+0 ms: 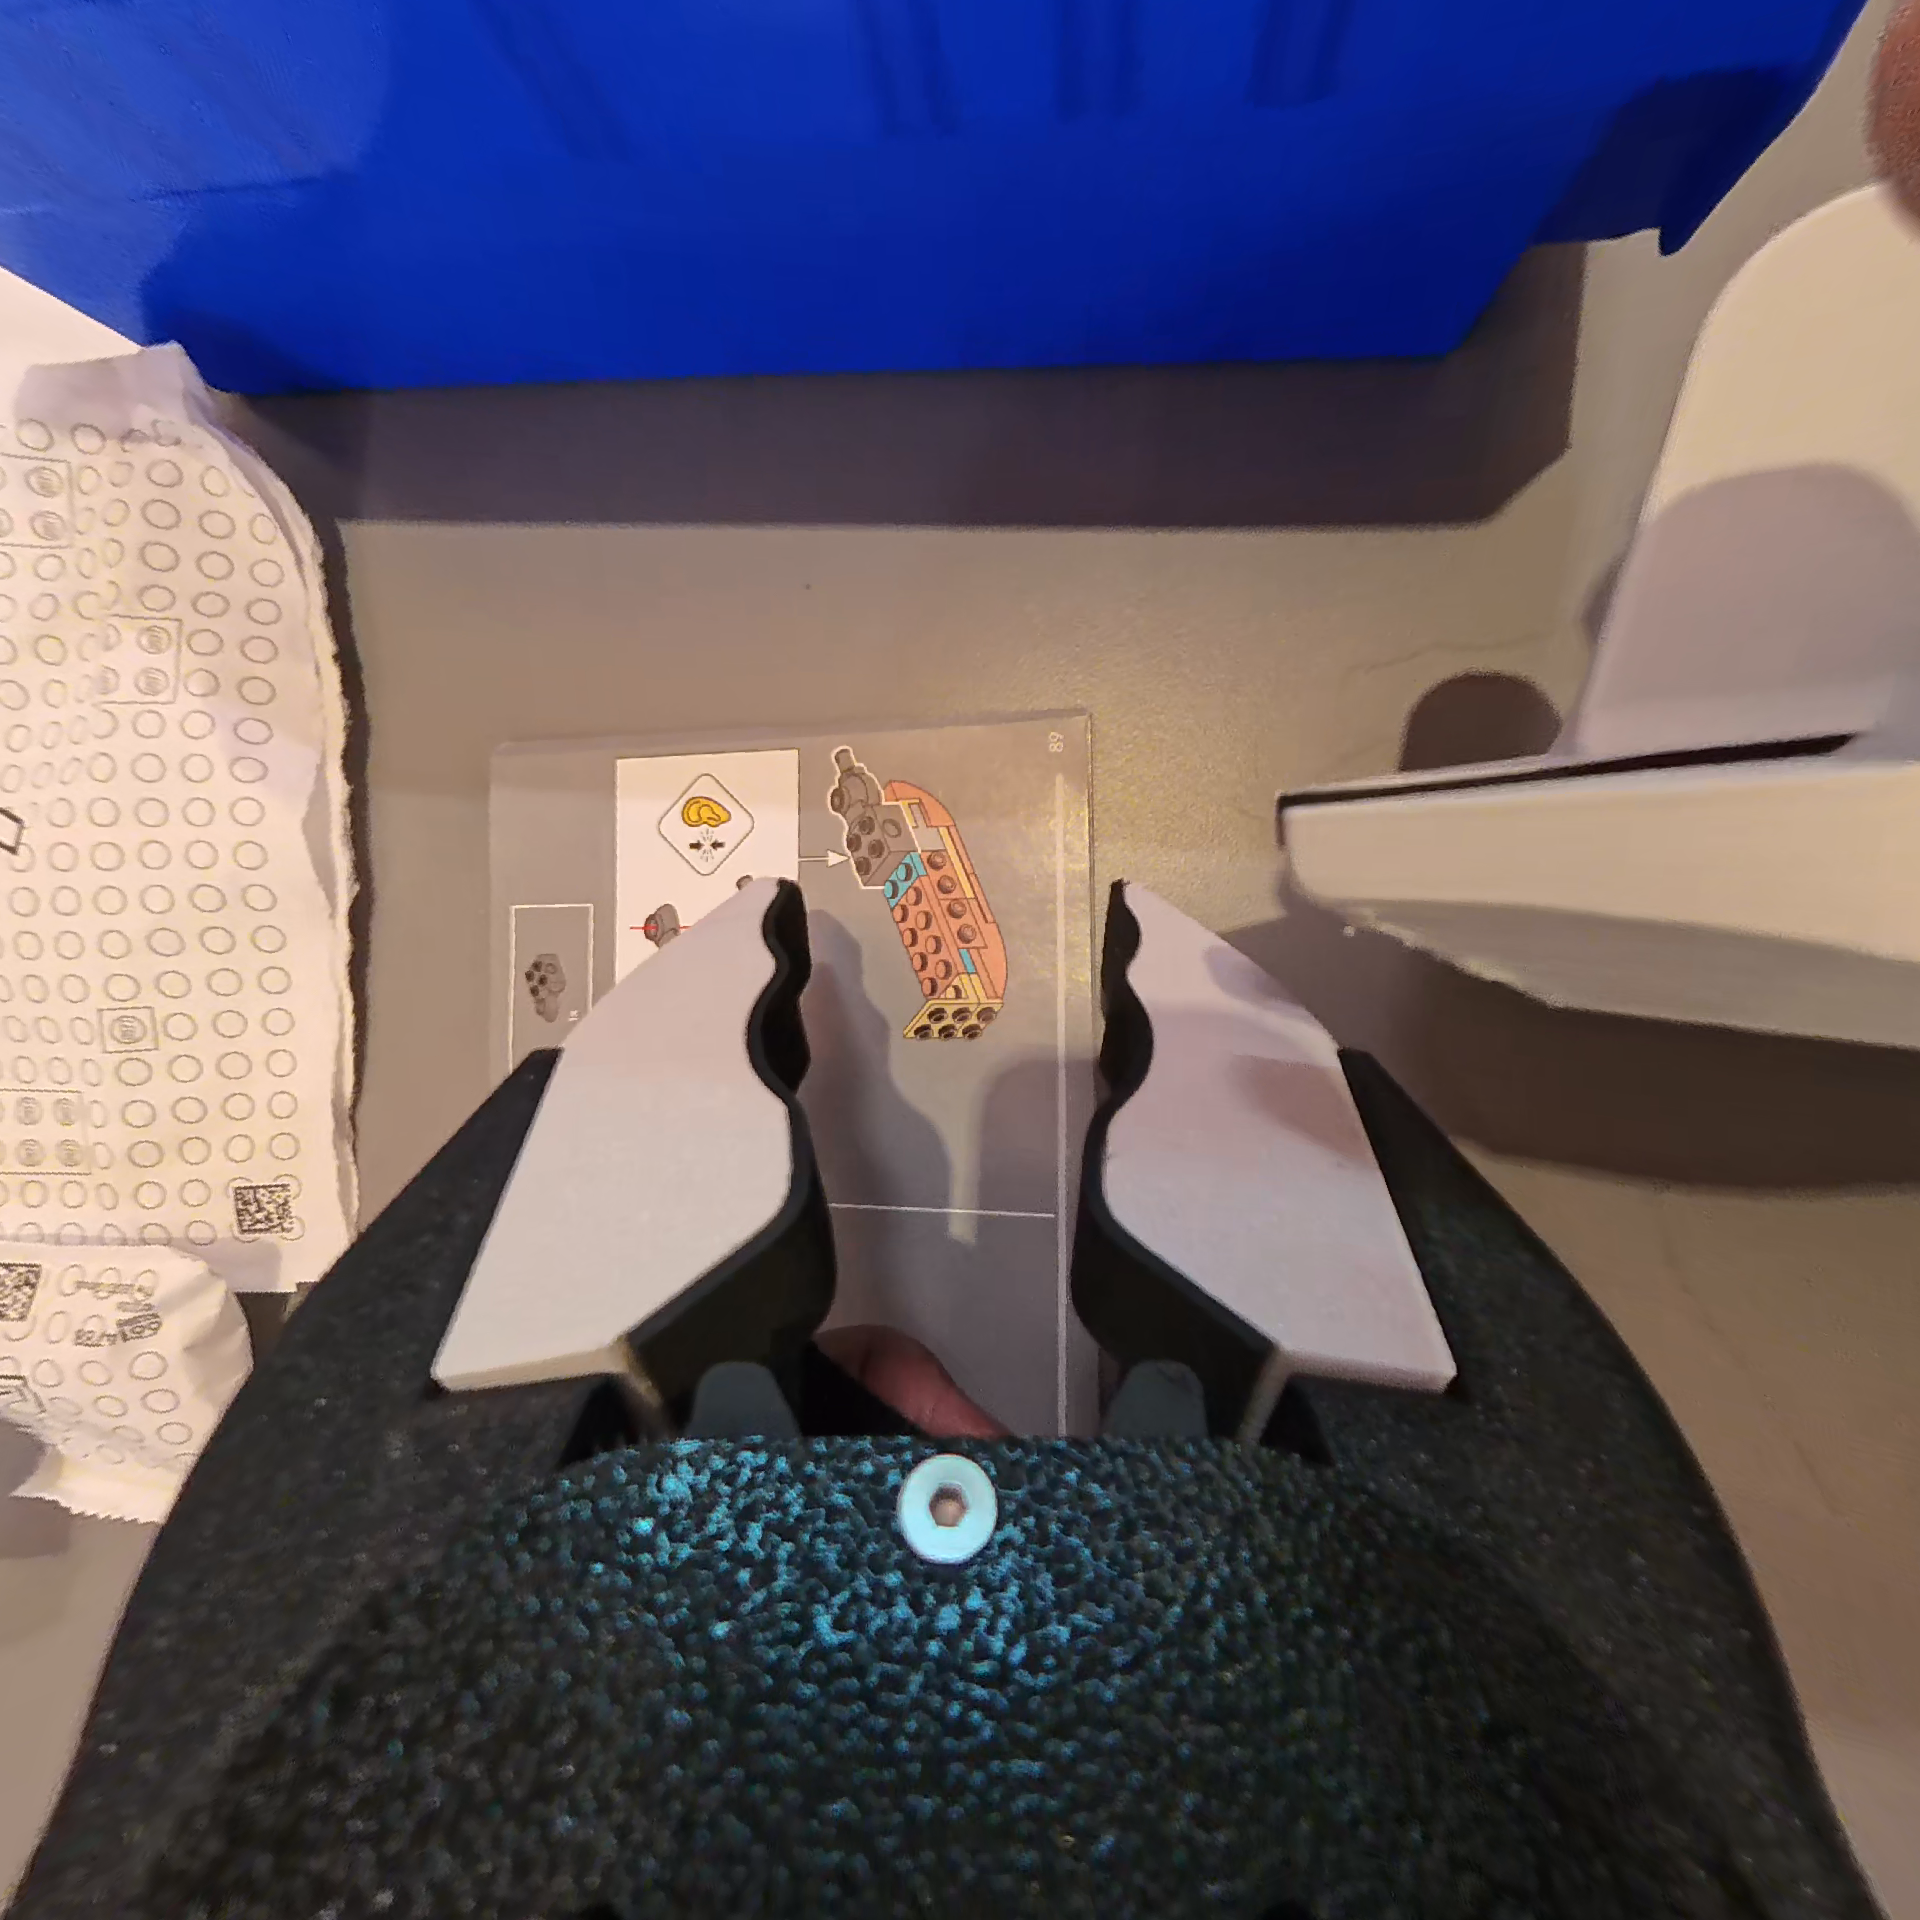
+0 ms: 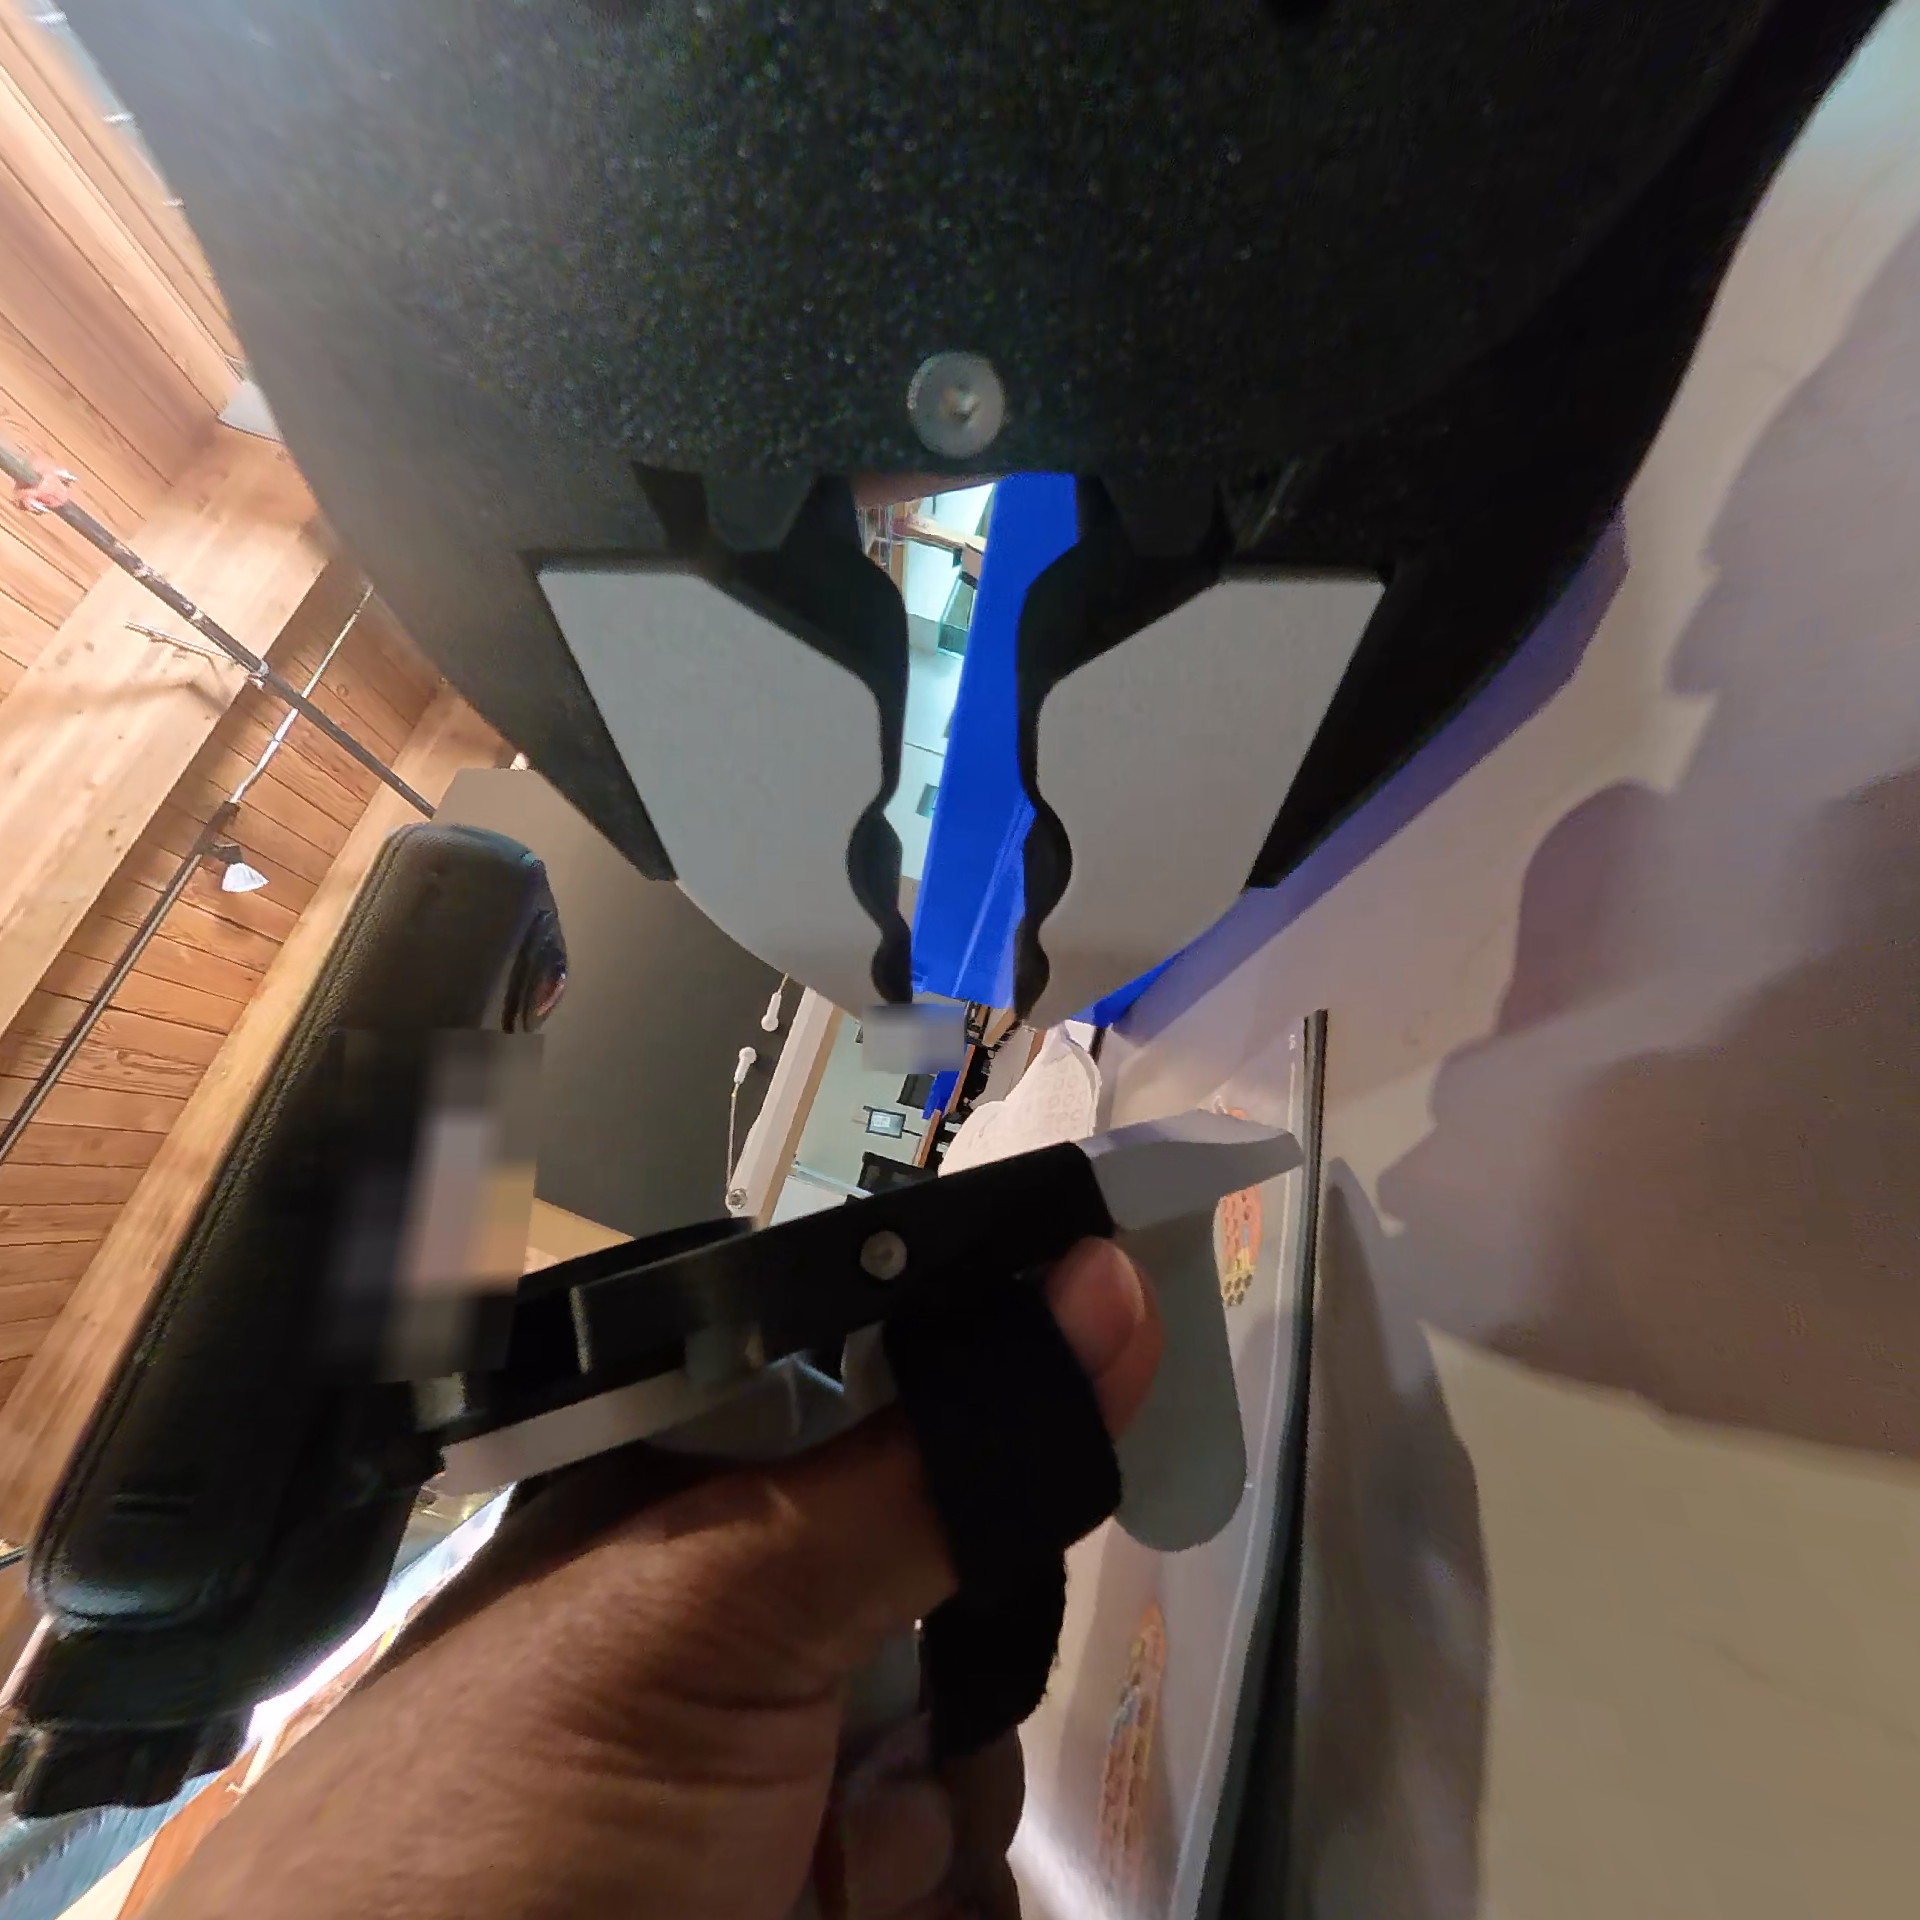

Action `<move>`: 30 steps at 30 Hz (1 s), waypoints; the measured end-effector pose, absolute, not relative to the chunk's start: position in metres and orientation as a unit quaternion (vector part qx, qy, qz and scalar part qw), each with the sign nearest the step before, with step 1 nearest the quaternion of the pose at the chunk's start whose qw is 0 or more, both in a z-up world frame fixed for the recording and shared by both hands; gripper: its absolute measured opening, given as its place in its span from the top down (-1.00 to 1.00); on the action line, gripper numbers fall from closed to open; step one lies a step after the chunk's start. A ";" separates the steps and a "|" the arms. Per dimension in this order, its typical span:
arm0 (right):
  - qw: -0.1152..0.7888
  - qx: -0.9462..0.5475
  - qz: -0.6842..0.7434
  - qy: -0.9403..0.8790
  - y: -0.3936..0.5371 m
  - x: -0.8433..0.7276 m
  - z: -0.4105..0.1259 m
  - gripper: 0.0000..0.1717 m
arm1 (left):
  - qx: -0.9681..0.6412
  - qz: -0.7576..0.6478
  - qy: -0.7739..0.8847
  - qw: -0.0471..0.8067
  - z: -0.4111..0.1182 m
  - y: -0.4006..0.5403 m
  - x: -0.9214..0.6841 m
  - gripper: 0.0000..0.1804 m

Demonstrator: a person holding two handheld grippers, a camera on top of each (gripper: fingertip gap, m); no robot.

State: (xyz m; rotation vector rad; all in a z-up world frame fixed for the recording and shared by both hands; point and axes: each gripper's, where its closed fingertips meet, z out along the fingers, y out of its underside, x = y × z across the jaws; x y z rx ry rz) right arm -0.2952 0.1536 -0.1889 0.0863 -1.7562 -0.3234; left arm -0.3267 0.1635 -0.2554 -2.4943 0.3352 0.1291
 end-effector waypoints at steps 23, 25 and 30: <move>0.507 -0.075 -0.064 -0.856 0.164 -0.276 -0.254 0.86 | -0.947 0.034 0.117 0.298 -0.261 0.159 -0.332 0.41; 0.508 -0.081 -0.052 -0.856 0.164 -0.277 -0.254 0.88 | -0.946 0.025 0.118 0.301 -0.260 0.159 -0.330 0.41; 0.514 -0.081 -0.038 -0.853 0.163 -0.277 -0.255 0.98 | -0.947 0.025 0.115 0.298 -0.261 0.158 -0.331 0.41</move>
